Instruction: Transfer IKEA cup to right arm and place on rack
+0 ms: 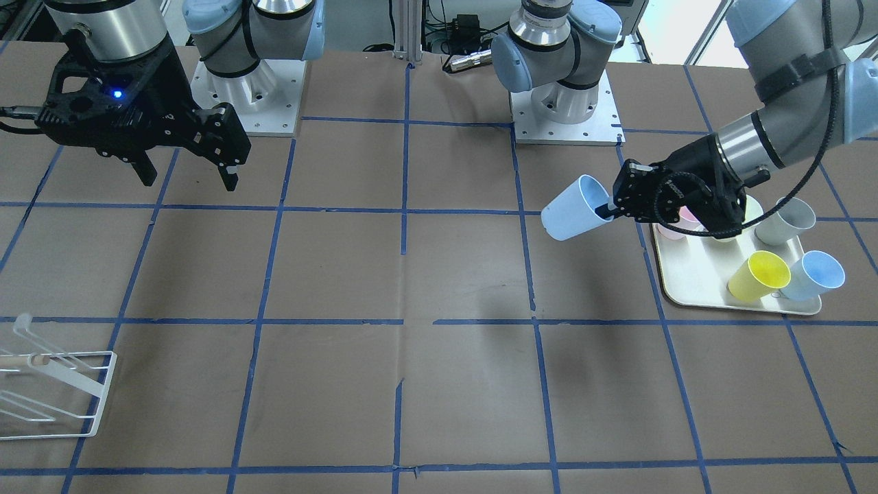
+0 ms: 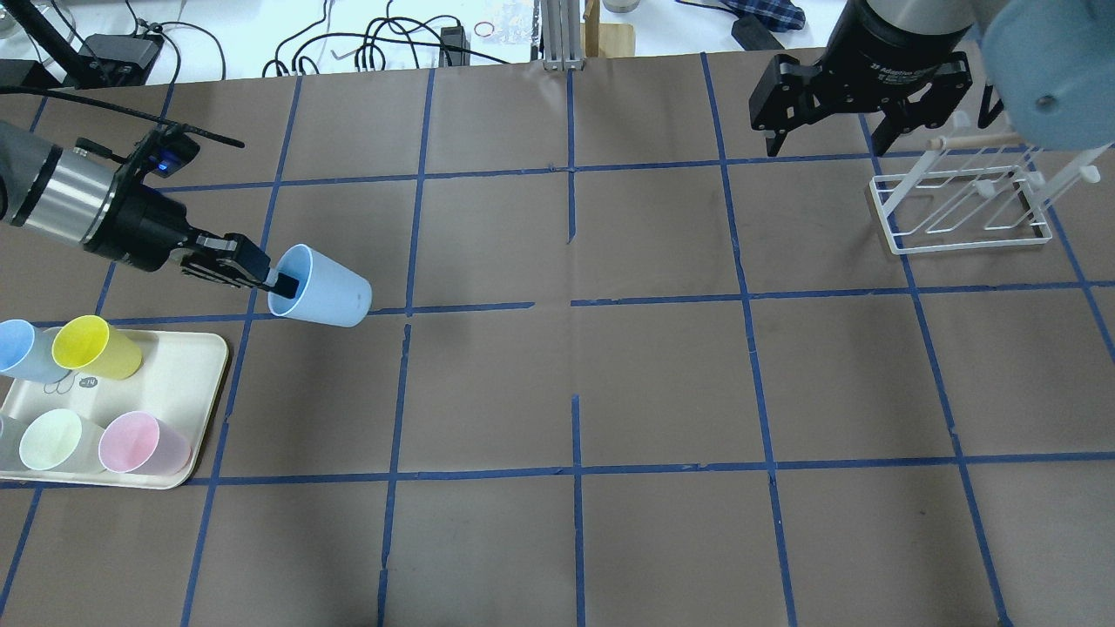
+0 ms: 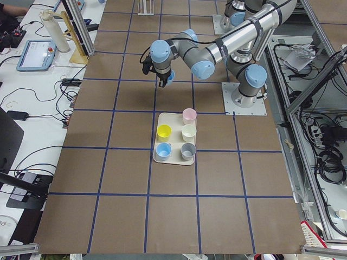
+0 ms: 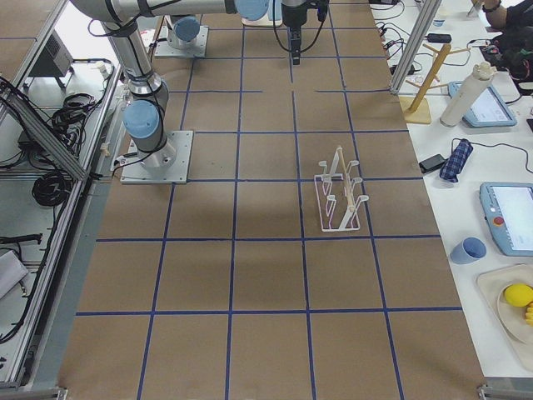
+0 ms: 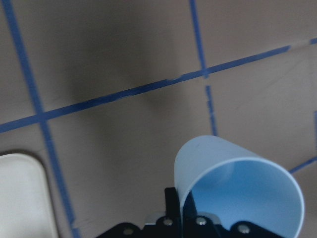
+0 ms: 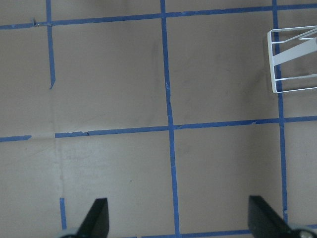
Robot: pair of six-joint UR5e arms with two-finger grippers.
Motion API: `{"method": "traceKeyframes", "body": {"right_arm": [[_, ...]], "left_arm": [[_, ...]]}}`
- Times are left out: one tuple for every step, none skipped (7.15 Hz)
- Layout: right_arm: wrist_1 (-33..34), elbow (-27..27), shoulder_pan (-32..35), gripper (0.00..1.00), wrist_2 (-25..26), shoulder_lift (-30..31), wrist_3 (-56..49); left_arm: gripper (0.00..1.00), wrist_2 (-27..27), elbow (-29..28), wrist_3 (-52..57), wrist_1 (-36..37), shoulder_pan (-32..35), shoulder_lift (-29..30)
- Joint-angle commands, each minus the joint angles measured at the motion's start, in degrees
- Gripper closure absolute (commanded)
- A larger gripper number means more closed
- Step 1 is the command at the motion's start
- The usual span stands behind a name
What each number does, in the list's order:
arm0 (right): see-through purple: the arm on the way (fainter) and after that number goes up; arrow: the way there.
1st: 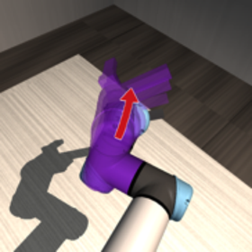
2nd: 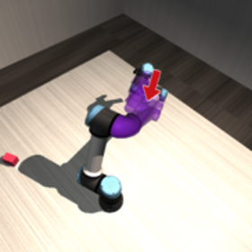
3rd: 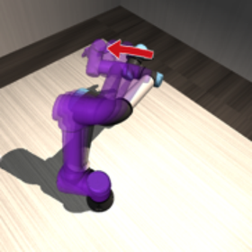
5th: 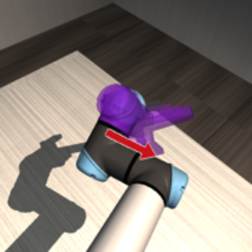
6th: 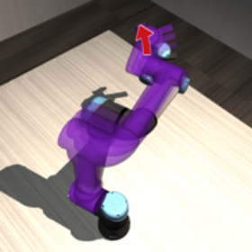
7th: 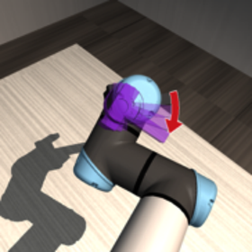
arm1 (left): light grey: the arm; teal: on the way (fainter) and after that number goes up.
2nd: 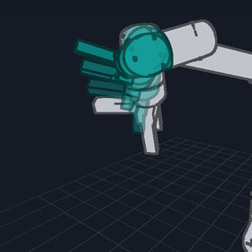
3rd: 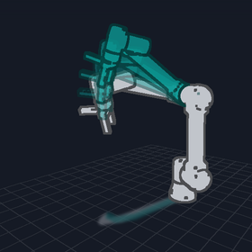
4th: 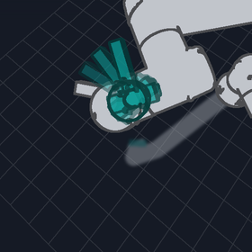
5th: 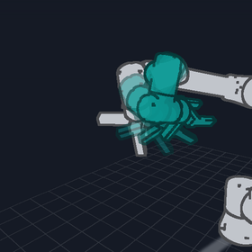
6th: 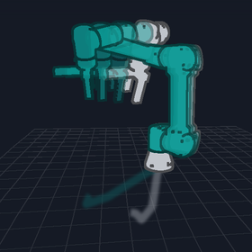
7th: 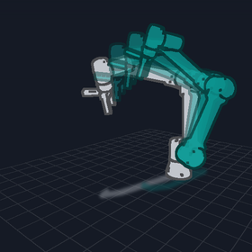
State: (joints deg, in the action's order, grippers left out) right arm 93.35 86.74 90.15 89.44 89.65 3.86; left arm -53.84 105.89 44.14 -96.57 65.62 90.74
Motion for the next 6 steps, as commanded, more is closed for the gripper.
{"method": "traceKeyframes", "body": {"right_arm": [[-7.54, -3.23, -3.3, 0.0, -2.34, -0.01, -0.52], [-7.74, -3.76, -4.19, 0.0, -2.87, -0.01, -0.35], [-9.65, -4.64, -6.11, 0.0, -4.52, -0.01, -0.26], [-11.76, -5.43, -9.09, 0.0, -6.45, 0.25, -0.43], [-12.22, -5.53, -11.29, 0.0, -8.48, 0.52, -0.61], [-12.4, -5.53, -13.23, 0.0, -10.93, 0.52, -0.61]], "left_arm": [[1.0, 15.29, 2.03, 0.24, -9.04, 2.22, -1.96], [1.0, 22.57, 5.0, 0.16, -9.25, 4.93, -3.02], [1.0, 31.51, 7.81, -0.02, -9.07, 7.74, -3.03], [1.0, 39.52, 8.8, -0.11, -9.07, 10.73, -2.51], [1.0, 49.7, 8.81, -1.76, -8.98, 15.28, -2.15], [1.0, 56.93, 8.9, -2.04, -8.29, 18.89, -1.63]]}}
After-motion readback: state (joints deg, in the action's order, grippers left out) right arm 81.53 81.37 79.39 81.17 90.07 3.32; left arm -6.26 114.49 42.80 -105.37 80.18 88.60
